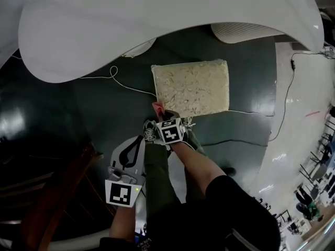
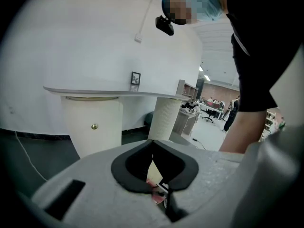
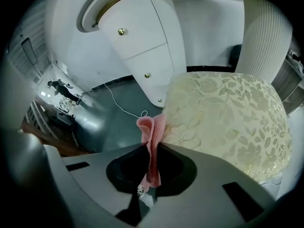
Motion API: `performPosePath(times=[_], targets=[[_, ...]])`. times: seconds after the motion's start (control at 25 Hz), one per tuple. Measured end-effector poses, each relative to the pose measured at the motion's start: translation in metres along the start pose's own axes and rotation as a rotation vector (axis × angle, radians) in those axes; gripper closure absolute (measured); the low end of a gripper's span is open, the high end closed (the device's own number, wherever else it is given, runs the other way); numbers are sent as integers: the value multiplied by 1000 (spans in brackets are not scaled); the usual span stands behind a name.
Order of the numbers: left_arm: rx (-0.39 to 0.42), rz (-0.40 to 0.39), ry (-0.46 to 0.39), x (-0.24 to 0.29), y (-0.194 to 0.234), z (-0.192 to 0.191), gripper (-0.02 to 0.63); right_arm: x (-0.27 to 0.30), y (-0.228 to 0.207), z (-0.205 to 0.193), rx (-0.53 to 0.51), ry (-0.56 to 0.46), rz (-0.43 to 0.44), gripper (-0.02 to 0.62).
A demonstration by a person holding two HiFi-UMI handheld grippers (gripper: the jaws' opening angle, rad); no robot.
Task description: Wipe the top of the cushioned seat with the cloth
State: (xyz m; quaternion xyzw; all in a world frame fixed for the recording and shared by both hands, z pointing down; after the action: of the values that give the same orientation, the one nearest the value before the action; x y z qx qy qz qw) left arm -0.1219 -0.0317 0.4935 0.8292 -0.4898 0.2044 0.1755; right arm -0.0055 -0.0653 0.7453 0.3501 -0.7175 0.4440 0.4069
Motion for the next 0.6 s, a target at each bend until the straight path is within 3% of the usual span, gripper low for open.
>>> performPosePath(times=[0.24,0.6], targets=[[3,-16,-30,7,-1,6,588,-21,-38,-1,13,-29,-41,568],[25,-62,-20,40,-23,19,589,-76,-165,-3,83,-76,-227,568]])
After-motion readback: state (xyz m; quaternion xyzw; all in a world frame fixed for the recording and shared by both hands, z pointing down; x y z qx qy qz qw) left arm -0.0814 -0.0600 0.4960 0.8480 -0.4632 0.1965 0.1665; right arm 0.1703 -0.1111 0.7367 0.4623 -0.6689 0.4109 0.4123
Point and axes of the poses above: the fingertips, and each gripper's own axes: x forward along the fingers, y to its left, z out of its top, the point moved 7 cm from there along -x, backward along the fingers, and after that the axes turned 8 degrees about x, right-handed, at the moved point
